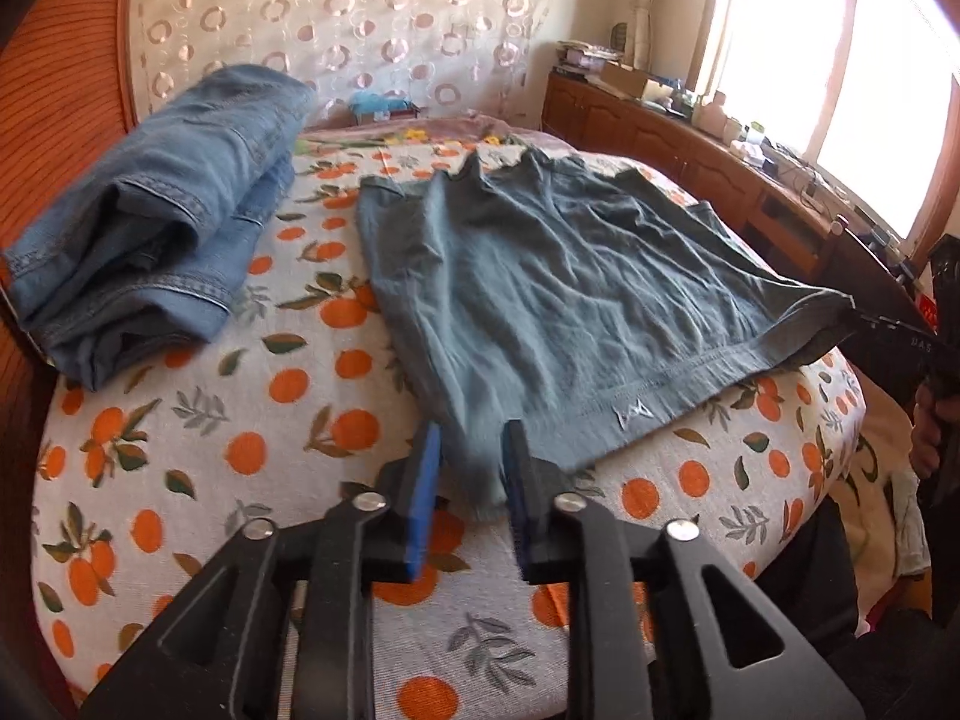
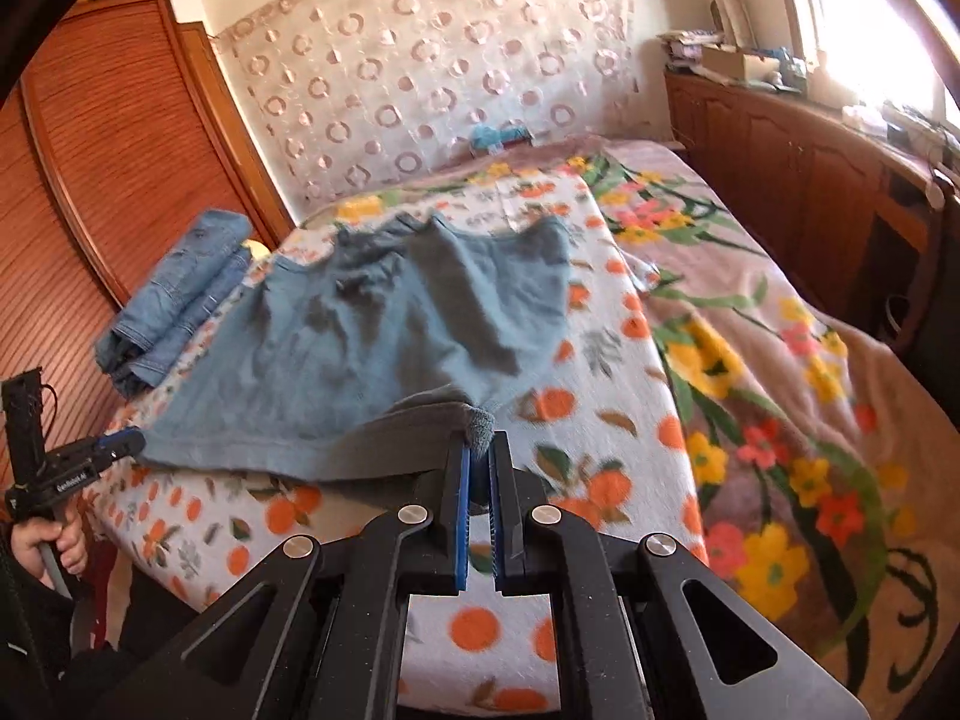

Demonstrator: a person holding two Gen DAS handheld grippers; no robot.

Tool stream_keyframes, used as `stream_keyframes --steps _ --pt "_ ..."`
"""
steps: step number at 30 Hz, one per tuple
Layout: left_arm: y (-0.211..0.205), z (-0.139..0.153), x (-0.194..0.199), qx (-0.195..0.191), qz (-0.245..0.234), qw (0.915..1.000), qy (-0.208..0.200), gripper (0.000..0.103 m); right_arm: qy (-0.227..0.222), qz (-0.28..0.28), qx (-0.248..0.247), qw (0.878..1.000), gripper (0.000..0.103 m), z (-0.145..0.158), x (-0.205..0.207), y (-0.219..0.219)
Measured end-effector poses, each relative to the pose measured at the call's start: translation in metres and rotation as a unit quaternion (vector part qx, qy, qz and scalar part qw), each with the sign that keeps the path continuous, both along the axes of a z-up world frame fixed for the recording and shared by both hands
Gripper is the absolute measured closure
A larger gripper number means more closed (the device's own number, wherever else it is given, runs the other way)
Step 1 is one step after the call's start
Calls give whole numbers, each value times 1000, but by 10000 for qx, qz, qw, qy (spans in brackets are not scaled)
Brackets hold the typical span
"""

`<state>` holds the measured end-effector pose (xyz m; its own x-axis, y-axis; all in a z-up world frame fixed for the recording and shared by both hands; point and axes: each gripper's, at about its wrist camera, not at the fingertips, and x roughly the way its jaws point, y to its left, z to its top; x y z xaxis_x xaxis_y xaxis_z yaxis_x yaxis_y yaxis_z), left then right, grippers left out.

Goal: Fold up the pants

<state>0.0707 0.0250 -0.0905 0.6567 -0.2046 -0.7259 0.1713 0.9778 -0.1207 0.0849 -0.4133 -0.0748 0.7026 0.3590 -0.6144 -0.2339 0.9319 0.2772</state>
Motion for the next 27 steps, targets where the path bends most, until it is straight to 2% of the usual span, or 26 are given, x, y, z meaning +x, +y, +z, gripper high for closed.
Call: stream_keyframes --steps 2,4,9,14,22,27 --pt "5 3 -1 -39 70 10000 -57 64 -121 117 27 9999 98 8 2 7" --pt "10 7 -3 -74 137 9998 -122 62 -209 259 36 9994 98 15 7 17" --pt "25 14 -2 -45 365 9990 -260 61 -412 780 13 9961 98 30 20 60" --pt "39 18 -1 -1 566 9978 -335 61 -508 1342 34 9896 98 33 35 114" --pt "54 18 -6 22 815 9961 -339 61 -455 2248 72 9733 98 21 58 199" --pt "59 17 -9 14 858 9957 -346 61 -300 2667 189 9631 98 7 66 228"
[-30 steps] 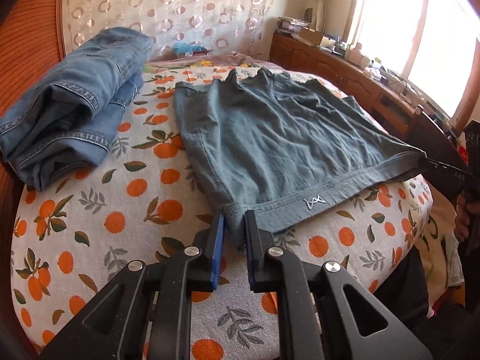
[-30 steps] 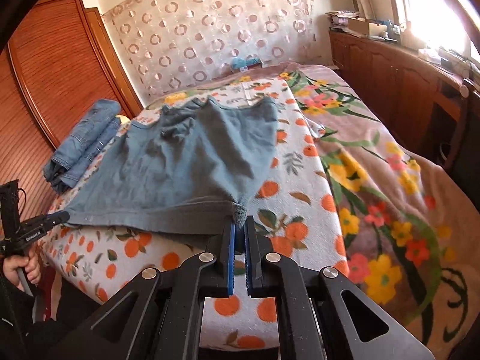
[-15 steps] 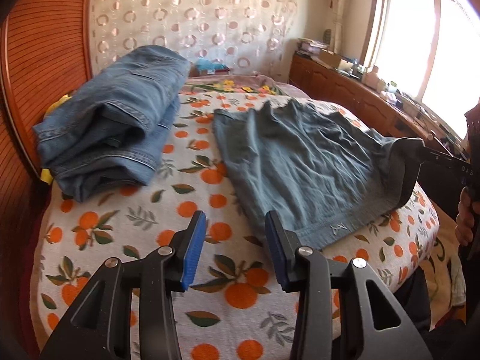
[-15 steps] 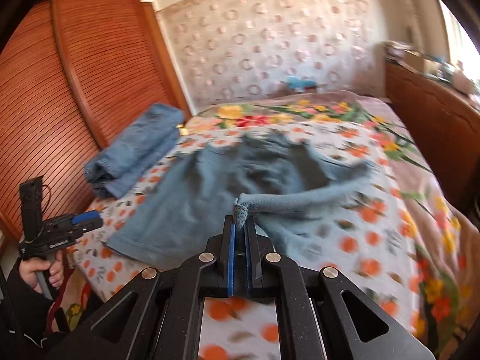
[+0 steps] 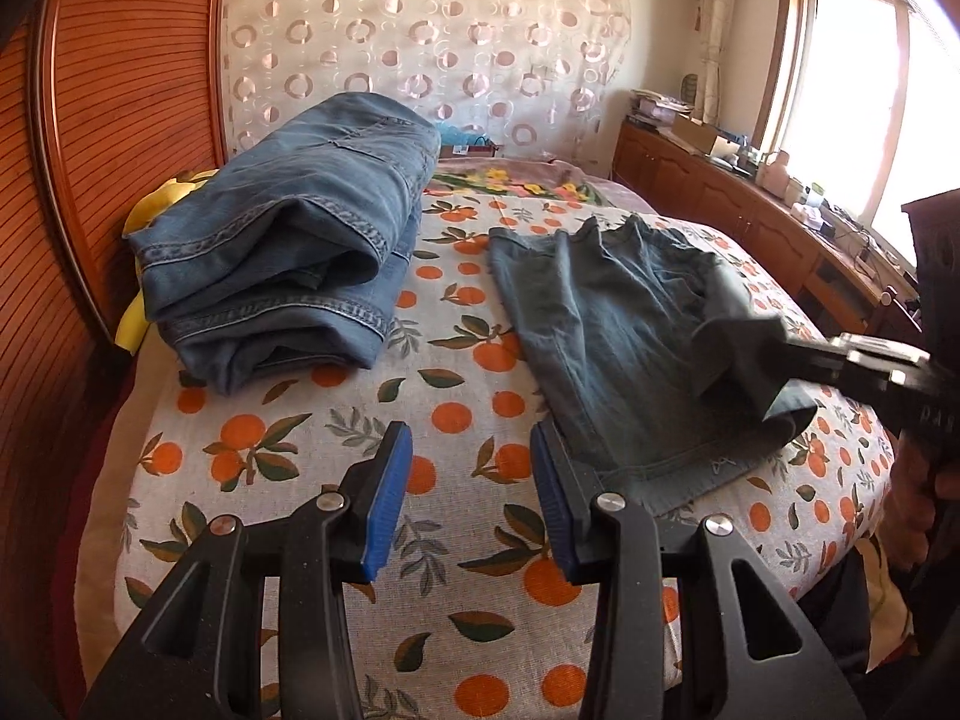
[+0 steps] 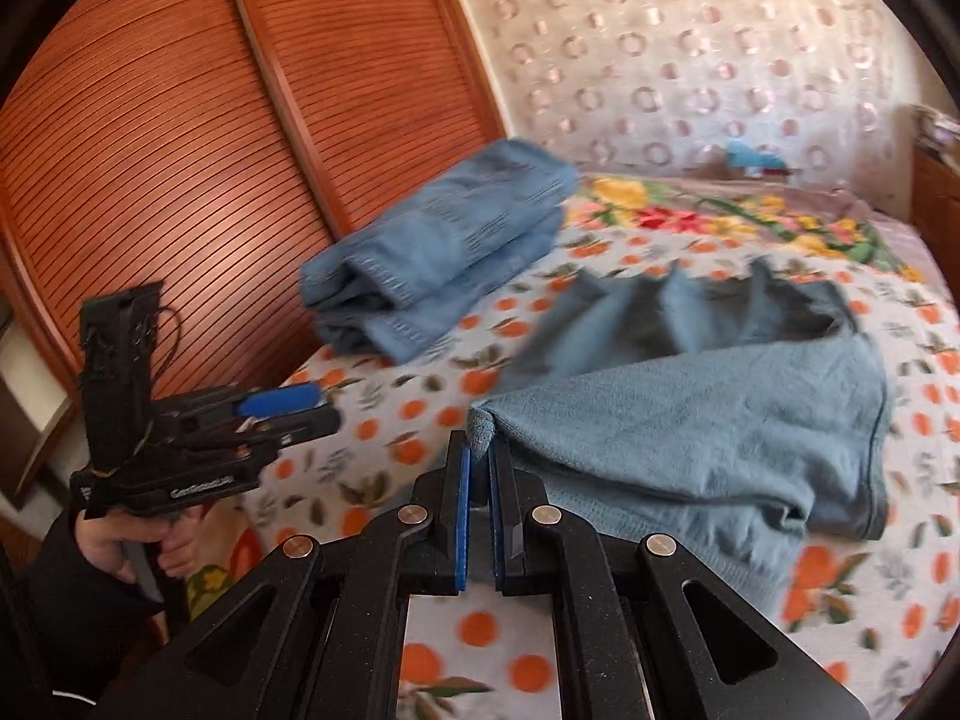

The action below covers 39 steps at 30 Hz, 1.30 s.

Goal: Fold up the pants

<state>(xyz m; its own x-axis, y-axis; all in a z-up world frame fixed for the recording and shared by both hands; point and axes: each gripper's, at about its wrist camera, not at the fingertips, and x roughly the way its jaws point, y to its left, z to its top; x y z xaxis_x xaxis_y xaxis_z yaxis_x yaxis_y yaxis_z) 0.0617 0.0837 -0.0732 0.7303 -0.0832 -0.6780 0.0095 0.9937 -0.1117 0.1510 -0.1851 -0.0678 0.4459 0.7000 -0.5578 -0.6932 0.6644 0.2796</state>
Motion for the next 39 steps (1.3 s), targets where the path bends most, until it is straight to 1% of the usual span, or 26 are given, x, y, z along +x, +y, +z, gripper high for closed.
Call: stream_keyframes --steps 4,7,10,12,14,15,21,24,31,34,39 --pt "1 -3 0 -19 25 10000 26 61 138 81 -233 9996 98 -21 7 15" --pt "0 -6 1 -46 14 10000 58 61 257 27 -338 9991 95 -31 13 17" --pt "-5 -8 2 -57 -37 9999 75 61 300 -1 -394 9988 89 -38 19 21" --pt "-9 -8 2 -67 -83 9999 74 61 306 25 -418 9987 79 -40 19 19" --pt "-15 -8 3 -66 -145 9998 71 61 296 23 -482 9984 73 -42 14 14" --pt "-17 -7 3 -63 -168 9998 69 61 280 -2 -496 9984 73 -43 15 13" --pt "-33 0 7 -54 -368 9993 -2 61 189 -283 -394 9986 71 -33 -5 -12" --pt "-40 4 10 -59 -460 9989 -54 61 89 -609 -405 9973 70 -32 -2 -30" --pt "-62 16 13 -71 -723 9972 -200 61 49 -1227 -444 9914 69 -32 11 -72" --pt "-70 18 15 -78 -806 9965 -211 61 -21 -1416 -574 9883 69 -32 14 -82" --pt "-81 14 18 -62 -935 9955 -143 61 -7 -1567 -817 9843 68 -36 27 -88"
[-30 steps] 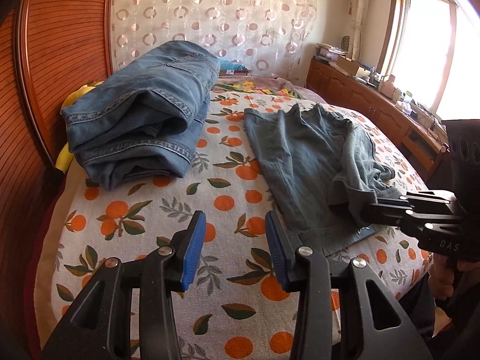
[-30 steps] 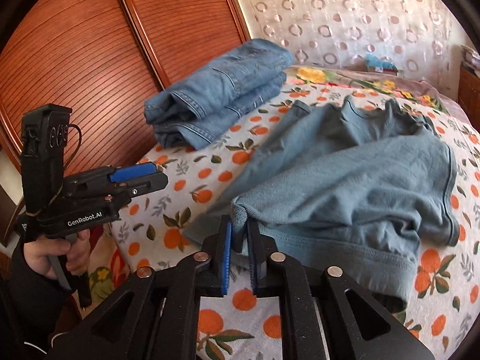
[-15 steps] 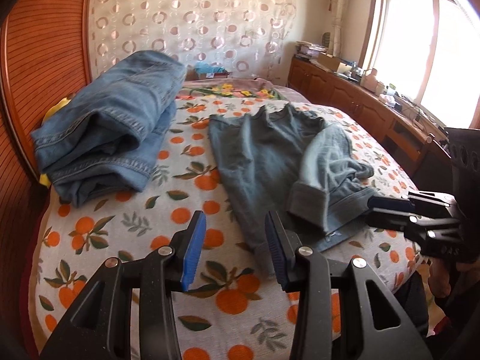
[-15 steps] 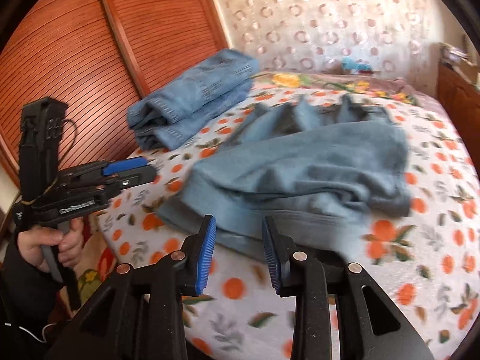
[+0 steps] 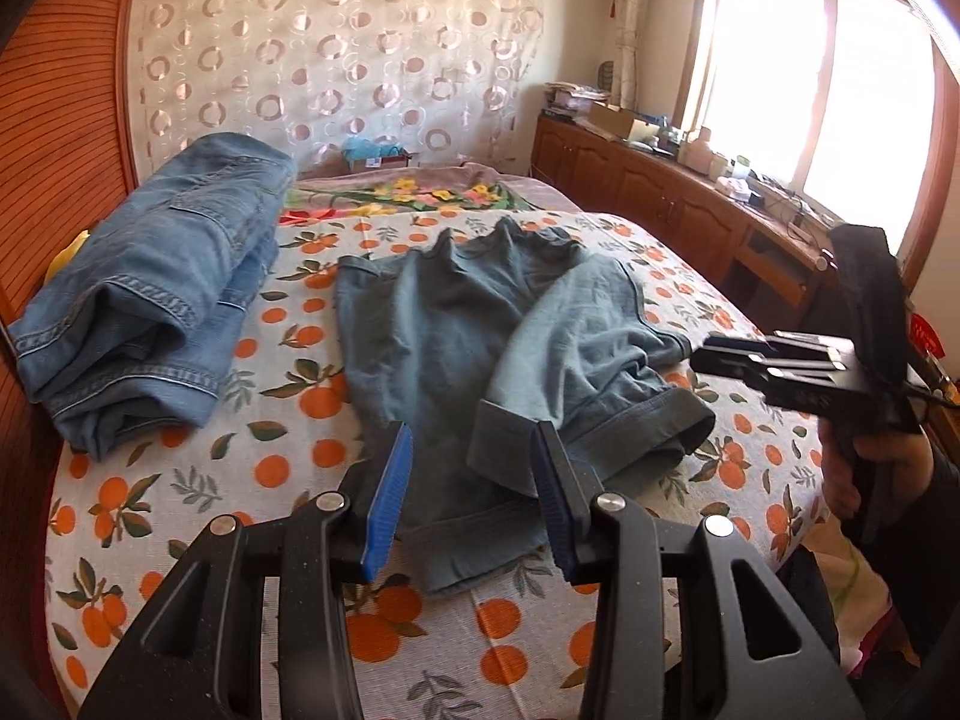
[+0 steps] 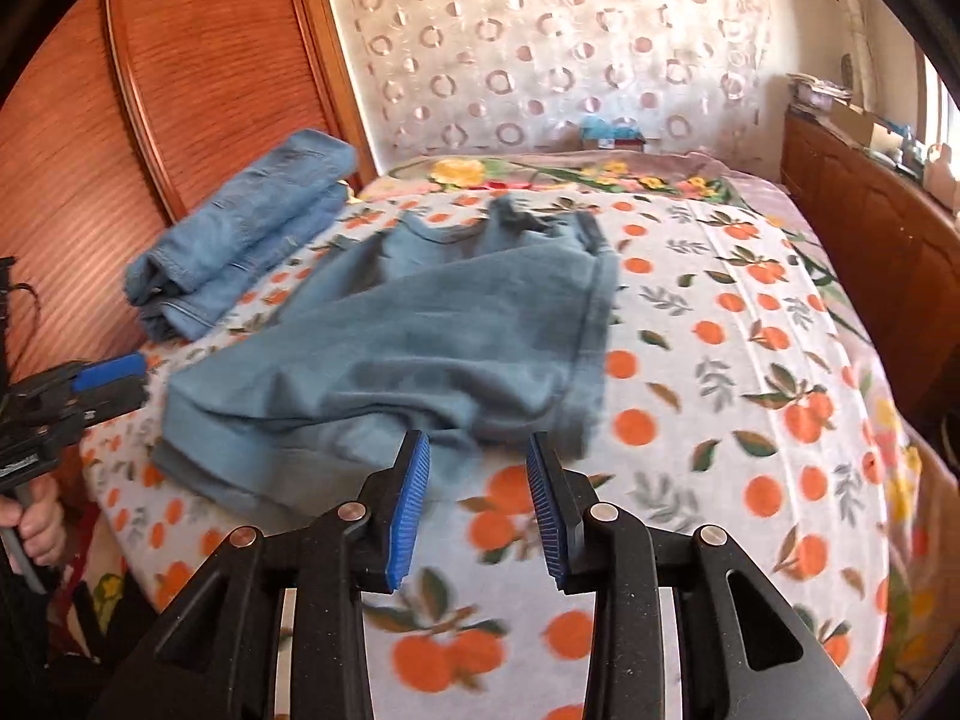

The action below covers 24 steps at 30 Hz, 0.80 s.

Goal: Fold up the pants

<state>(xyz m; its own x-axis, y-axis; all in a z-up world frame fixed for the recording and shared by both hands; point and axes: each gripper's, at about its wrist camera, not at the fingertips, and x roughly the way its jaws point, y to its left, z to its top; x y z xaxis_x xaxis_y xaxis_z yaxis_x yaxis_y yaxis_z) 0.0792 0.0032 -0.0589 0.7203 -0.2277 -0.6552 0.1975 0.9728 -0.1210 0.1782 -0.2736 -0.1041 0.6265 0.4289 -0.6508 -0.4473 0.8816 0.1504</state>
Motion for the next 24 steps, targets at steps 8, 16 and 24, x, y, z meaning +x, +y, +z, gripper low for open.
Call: stream_keyframes --steps 8,16,24 --pt "-4 -7 3 16 -37 9999 102 61 253 -120 -459 9986 68 -12 29 9" --pt "-10 -9 6 59 -130 9997 174 61 268 -114 -549 9981 68 -14 38 15" --pt "-14 -15 15 -10 -294 9994 186 61 67 53 -550 9984 97 -10 34 10"
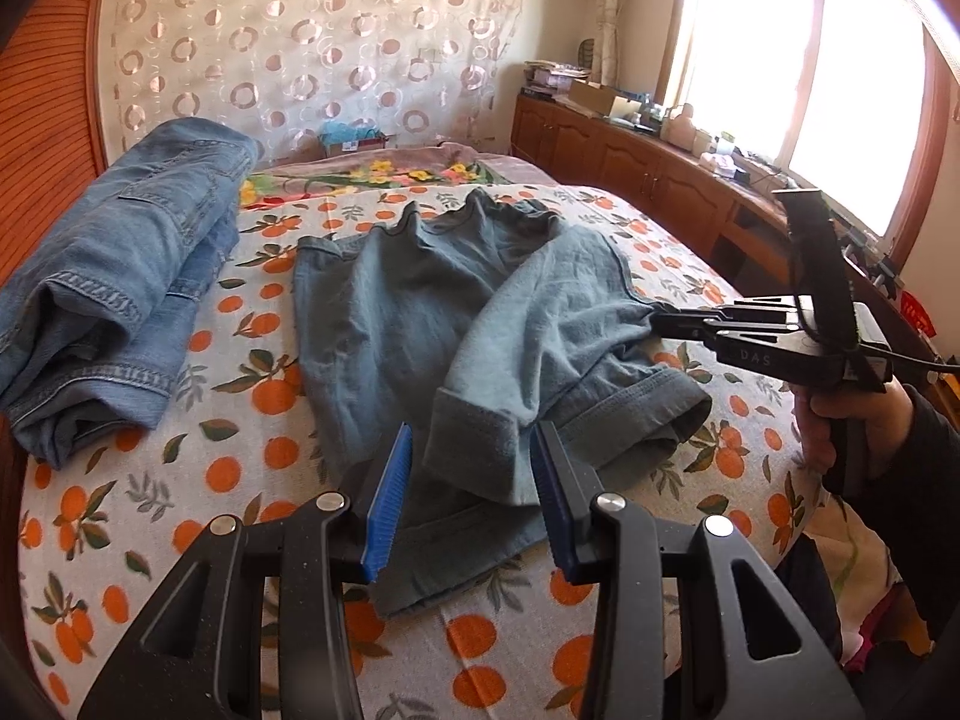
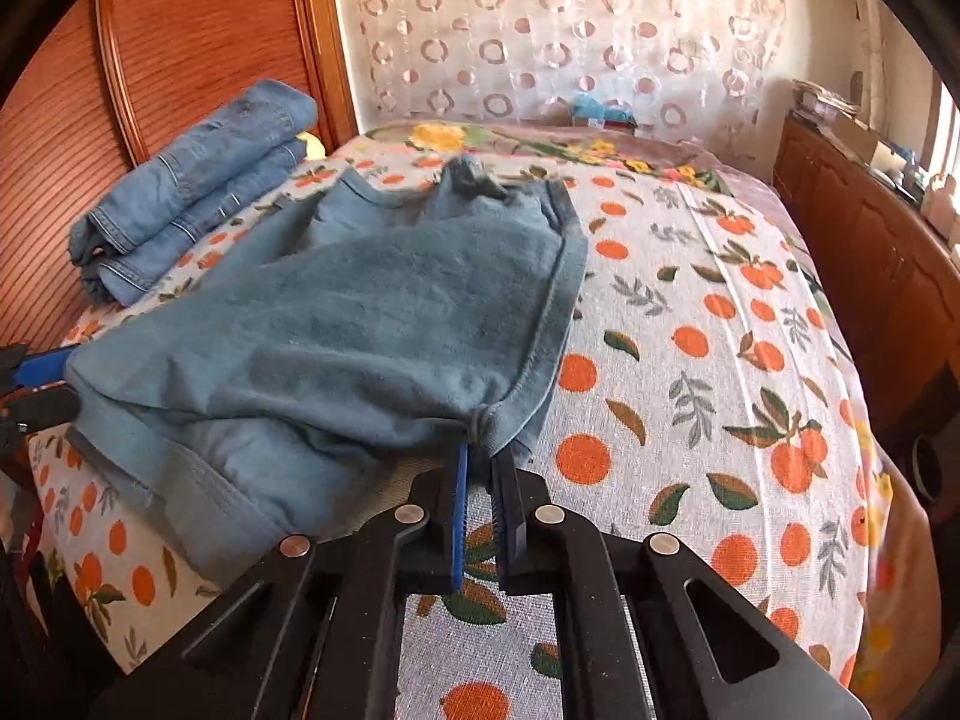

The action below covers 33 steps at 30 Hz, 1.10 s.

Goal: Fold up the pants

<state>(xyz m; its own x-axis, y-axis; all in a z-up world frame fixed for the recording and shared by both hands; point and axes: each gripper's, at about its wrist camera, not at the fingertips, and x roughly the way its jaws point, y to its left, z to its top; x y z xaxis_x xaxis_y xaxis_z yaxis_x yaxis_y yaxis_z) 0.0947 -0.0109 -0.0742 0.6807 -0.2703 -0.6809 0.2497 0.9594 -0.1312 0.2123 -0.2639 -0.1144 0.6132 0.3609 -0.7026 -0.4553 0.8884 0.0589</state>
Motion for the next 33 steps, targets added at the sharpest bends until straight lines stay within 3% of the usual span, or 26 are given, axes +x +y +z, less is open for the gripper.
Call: stream_keyframes --steps 2,4,8,13,18,28,33 --pt "0 -3 4 -80 -121 9999 8 63 -111 -39 67 9999 97 7 -3 -4" --pt "0 -6 8 -222 -274 9994 58 77 -201 -78 153 9997 97 16 -3 -8" --pt "-3 -5 8 -283 -280 9992 21 92 -375 -76 178 9991 98 35 -3 -13" --pt "-6 5 -6 -375 -324 9987 -94 94 -799 23 195 9966 98 72 4 -8" --pt "3 6 -11 -463 -207 9987 -102 95 -912 367 131 9951 98 95 28 23" --pt "28 -12 -29 -912 125 9958 -21 95 -1083 1201 119 9868 98 101 66 120" --pt "45 -16 -36 -961 331 9948 -28 95 -603 1450 524 9862 98 77 97 149"
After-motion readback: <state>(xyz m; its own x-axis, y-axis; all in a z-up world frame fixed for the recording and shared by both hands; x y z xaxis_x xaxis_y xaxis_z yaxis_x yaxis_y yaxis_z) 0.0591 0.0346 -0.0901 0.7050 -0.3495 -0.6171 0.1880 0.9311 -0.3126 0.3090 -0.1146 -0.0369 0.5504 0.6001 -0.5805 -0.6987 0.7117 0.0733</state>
